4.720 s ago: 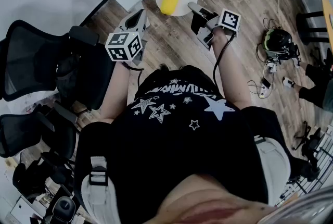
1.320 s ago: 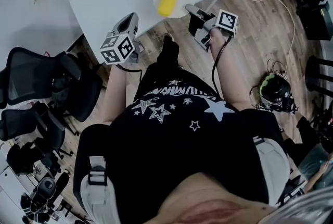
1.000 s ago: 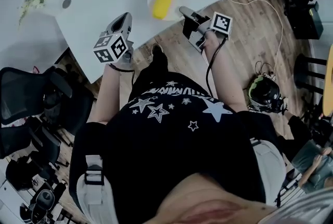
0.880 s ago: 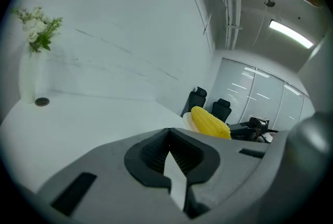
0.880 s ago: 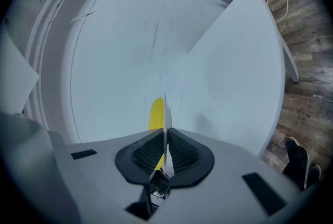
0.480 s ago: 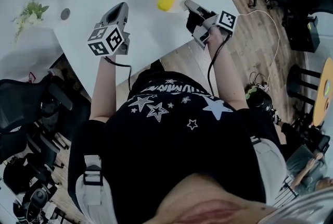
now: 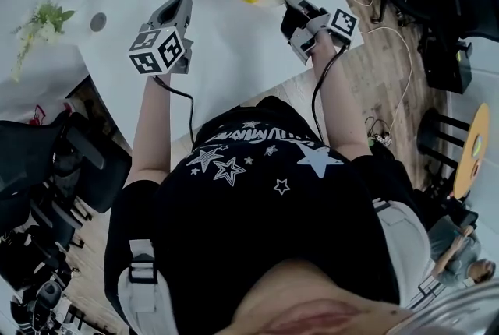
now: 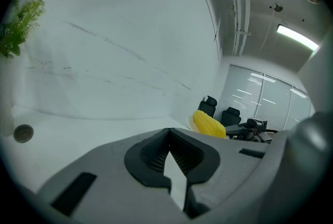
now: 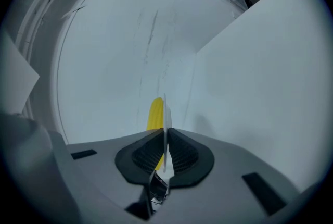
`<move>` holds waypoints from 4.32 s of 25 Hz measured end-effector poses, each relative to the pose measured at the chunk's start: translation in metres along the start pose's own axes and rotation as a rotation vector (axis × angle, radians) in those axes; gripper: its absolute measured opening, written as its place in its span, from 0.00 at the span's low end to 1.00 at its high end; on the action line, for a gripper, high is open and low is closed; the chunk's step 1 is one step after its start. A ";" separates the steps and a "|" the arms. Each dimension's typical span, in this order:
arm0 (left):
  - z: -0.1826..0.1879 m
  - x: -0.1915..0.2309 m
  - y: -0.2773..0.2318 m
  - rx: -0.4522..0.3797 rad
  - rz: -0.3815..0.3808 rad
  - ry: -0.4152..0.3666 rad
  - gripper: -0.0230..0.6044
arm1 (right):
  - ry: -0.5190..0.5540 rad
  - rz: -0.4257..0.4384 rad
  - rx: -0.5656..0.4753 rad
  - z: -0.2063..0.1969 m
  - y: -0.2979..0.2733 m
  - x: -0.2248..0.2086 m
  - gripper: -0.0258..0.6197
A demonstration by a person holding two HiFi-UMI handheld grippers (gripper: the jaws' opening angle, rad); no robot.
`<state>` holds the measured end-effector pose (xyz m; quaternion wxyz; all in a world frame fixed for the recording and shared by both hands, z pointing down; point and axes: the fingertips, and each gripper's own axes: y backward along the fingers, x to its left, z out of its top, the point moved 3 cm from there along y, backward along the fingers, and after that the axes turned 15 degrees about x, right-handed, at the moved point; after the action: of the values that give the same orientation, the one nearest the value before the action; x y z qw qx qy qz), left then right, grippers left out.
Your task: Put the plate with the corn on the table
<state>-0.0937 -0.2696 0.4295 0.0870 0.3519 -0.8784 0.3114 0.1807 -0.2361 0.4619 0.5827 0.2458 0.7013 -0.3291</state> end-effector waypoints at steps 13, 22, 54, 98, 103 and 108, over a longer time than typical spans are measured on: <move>0.002 0.001 -0.037 0.023 0.083 0.062 0.05 | 0.006 0.017 0.057 0.071 -0.015 -0.019 0.08; 0.015 -0.015 -0.073 0.038 0.172 0.100 0.05 | 0.018 0.011 0.172 0.130 -0.035 -0.038 0.08; 0.025 0.009 -0.201 0.136 0.220 0.195 0.05 | -0.024 -0.026 0.308 0.240 -0.107 -0.122 0.08; 0.015 0.014 -0.198 0.149 0.195 0.228 0.05 | 0.084 -0.365 0.299 0.259 -0.126 -0.131 0.08; 0.013 0.012 -0.195 0.143 0.196 0.242 0.05 | 0.179 -0.466 0.300 0.259 -0.127 -0.131 0.11; 0.007 0.013 -0.190 0.144 0.197 0.253 0.05 | 0.325 -0.610 0.323 0.257 -0.129 -0.130 0.17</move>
<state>0.0250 -0.3869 0.5208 0.1403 0.2273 -0.8663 0.4222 0.2811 -0.5093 0.5850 0.2930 0.1636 0.7644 -0.5505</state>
